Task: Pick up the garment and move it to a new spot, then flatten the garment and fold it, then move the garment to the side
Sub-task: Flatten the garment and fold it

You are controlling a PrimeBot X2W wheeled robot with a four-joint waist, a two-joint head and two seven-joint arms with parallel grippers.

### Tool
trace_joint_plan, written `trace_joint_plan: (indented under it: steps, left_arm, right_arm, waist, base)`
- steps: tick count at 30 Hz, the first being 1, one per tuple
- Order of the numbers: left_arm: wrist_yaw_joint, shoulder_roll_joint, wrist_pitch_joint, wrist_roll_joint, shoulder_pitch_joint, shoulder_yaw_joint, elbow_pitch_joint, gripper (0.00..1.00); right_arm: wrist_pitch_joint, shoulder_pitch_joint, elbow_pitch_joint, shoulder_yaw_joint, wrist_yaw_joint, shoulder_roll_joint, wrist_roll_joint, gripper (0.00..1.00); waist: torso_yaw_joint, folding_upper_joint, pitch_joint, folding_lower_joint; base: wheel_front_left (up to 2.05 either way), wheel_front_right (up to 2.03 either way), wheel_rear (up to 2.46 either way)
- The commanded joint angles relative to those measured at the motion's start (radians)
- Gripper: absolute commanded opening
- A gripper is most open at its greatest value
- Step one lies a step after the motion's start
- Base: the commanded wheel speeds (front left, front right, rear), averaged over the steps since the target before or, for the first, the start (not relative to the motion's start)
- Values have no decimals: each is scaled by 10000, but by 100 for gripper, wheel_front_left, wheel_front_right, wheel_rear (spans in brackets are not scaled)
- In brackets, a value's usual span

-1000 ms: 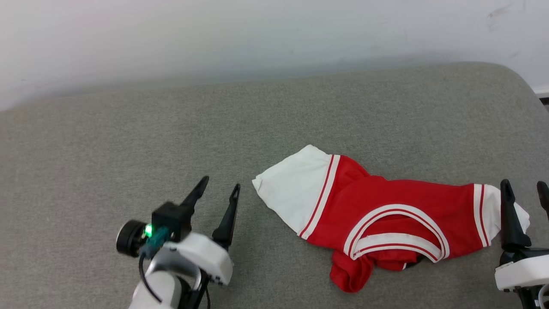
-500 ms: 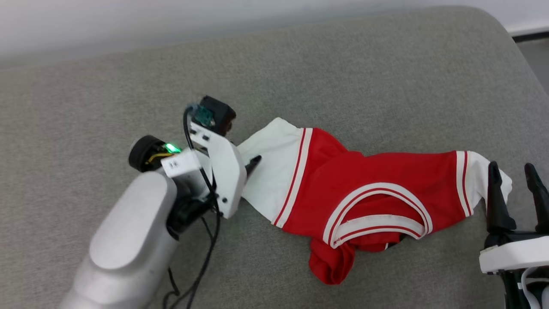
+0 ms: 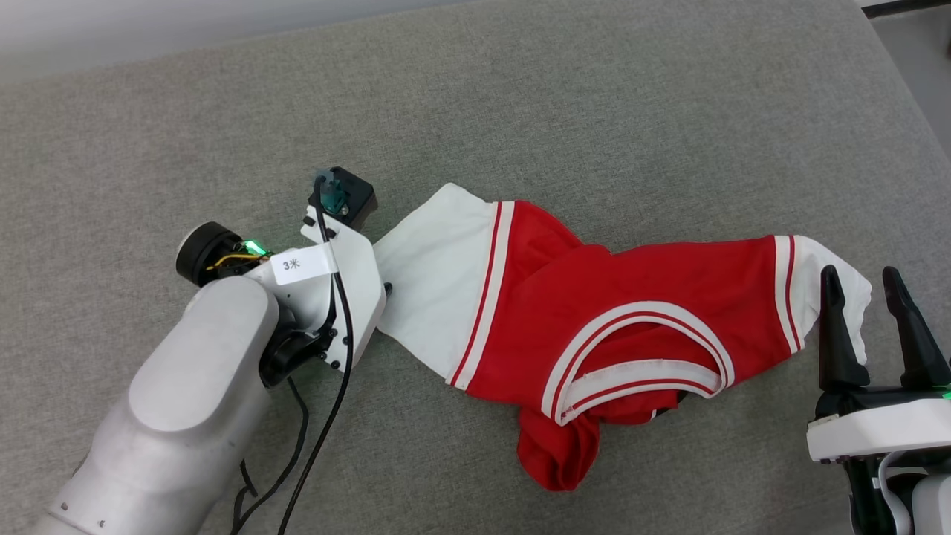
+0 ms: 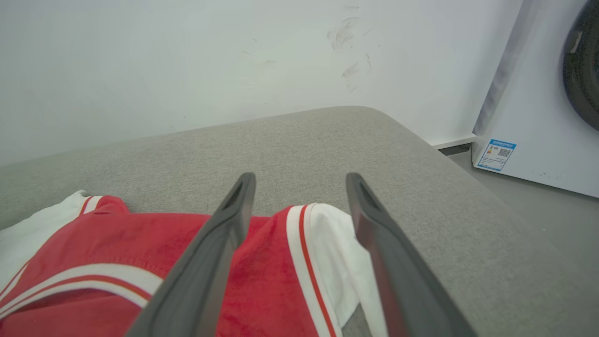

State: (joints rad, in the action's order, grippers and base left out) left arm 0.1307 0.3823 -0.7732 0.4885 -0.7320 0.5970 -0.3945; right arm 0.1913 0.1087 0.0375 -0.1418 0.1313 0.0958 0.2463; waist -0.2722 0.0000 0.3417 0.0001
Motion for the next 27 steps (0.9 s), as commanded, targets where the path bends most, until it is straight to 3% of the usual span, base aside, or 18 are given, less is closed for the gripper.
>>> trace_joint_plan:
  steps: [1,2,3,6,13,27]
  left_arm:
    - [-11,166,-149,67,256,131,-300,100]
    - [-11,179,-118,117,344,145,-396,79]
    - [-11,140,-136,243,459,152,-512,3]
    - [-11,175,-87,472,690,285,-647,0]
    - [-473,353,1311,805,887,-570,-595,0]
    - [-1529,808,3149,1797,2956,-2127,981,0]
  right_arm:
    - [51,139,37,22,-11,-30,-5,100]
    - [72,143,49,32,-11,-28,-3,100]
    - [90,137,66,42,-11,-23,-5,100]
    - [112,103,111,85,-11,52,-70,100]
    - [-135,-19,56,62,-9,301,-180,100]
    - [-1512,-424,-11,213,-11,854,88,100]
  waist:
    - [11,0,-13,-1]
    - [22,0,-24,-1]
    - [38,0,-44,-1]
    - [122,0,-136,-1]
    - [525,0,-544,-1]
    - [1815,0,-1200,-1]
  base:
    - [0,0,0]
    - [0,0,0]
    - [0,0,0]
    - [0,0,0]
    - [0,0,0]
    - [0,0,0]
